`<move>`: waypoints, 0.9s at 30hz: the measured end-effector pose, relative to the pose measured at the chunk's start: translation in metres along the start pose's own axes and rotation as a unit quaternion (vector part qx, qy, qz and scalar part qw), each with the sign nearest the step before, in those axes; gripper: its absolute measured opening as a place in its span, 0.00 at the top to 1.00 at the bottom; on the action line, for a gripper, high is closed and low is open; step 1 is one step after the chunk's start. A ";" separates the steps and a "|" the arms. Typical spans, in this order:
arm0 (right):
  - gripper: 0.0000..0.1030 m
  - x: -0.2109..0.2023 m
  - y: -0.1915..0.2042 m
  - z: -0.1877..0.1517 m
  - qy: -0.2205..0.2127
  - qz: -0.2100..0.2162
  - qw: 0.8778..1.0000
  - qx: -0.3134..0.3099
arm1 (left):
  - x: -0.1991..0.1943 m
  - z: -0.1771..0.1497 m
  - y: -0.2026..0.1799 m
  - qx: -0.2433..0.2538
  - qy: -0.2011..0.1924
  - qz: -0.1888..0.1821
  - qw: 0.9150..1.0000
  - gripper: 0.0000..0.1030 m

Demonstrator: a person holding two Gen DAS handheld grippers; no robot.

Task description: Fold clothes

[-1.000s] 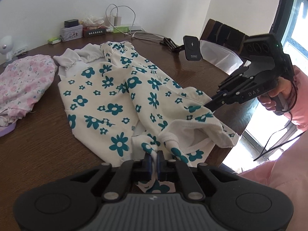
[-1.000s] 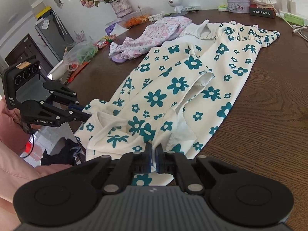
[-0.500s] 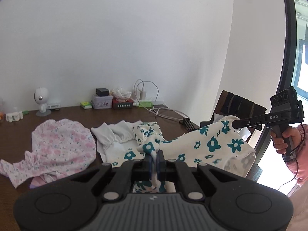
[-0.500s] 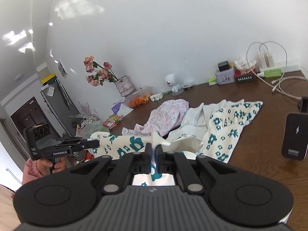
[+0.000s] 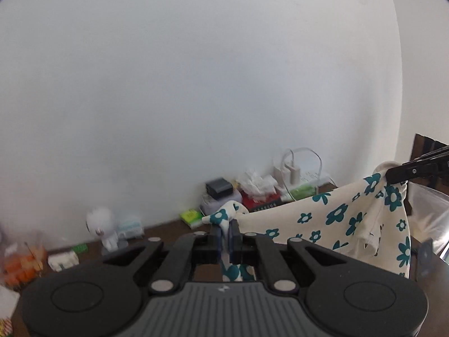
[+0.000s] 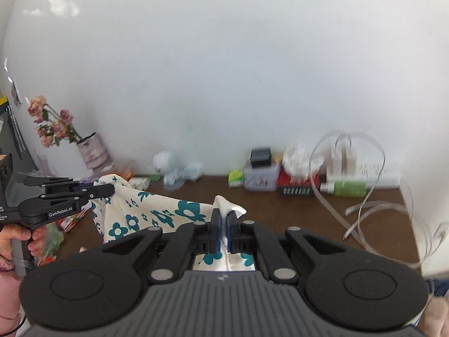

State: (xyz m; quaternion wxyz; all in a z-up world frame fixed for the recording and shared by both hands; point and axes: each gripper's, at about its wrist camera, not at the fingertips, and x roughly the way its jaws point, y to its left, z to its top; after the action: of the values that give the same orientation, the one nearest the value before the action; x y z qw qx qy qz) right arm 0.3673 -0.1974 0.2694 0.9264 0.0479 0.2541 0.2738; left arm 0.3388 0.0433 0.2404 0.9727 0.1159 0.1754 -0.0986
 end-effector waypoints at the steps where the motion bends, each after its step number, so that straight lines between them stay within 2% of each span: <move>1: 0.97 0.000 0.004 0.028 -0.026 -0.013 0.999 -0.014 | 0.003 0.029 0.003 0.009 -0.027 0.018 0.999 0.97; 4: 0.97 -0.017 0.021 0.105 -0.112 -0.048 0.990 -0.066 | -0.015 0.111 0.010 0.049 -0.120 0.057 0.990 0.97; 7: 0.97 -0.051 0.039 0.156 -0.193 -0.074 0.972 -0.114 | -0.049 0.168 0.010 0.087 -0.202 0.085 0.972 0.96; 9: 0.97 -0.072 0.050 0.184 -0.241 -0.089 0.955 -0.146 | -0.072 0.184 0.008 0.102 -0.237 0.092 0.962 0.96; 11: 0.97 -0.086 0.056 0.186 -0.259 -0.094 0.945 -0.174 | -0.093 0.192 0.005 0.115 -0.263 0.096 0.953 0.96; 13: 0.97 -0.094 0.057 0.177 -0.265 -0.094 0.939 -0.197 | -0.110 0.184 0.002 0.122 -0.272 0.086 0.951 0.96; 14: 0.97 -0.096 0.054 0.169 -0.261 -0.087 0.941 -0.195 | -0.117 0.176 0.001 0.123 -0.272 0.076 0.951 0.96; 15: 0.97 -0.096 0.049 0.160 -0.253 -0.077 0.946 -0.188 | -0.123 0.166 -0.002 0.120 -0.262 0.068 0.955 0.96; 18: 0.97 -0.091 0.036 0.113 -0.208 -0.055 0.960 -0.179 | -0.128 0.120 -0.016 0.133 -0.198 0.053 0.970 0.96; 21: 0.97 -0.082 0.028 0.049 -0.147 -0.036 0.972 -0.180 | -0.135 0.052 -0.042 0.149 -0.111 0.037 0.982 0.96; 23: 0.97 -0.077 0.023 -0.010 -0.090 -0.011 0.980 -0.176 | -0.141 -0.005 -0.062 0.147 -0.051 0.001 0.988 0.96; 25: 0.97 -0.074 0.017 -0.072 -0.034 0.011 0.986 -0.161 | -0.145 -0.068 -0.082 0.140 0.012 -0.045 0.989 0.96; 27: 0.97 -0.073 0.009 -0.137 0.025 0.038 0.991 -0.128 | -0.146 -0.134 -0.102 0.115 0.083 -0.090 0.986 0.96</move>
State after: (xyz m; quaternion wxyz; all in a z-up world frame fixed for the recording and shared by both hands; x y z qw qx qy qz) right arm 0.2424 -0.2355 0.1846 0.9071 -0.0683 0.2379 0.3405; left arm 0.1385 0.0032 0.1524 0.9221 0.2188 0.2529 -0.1948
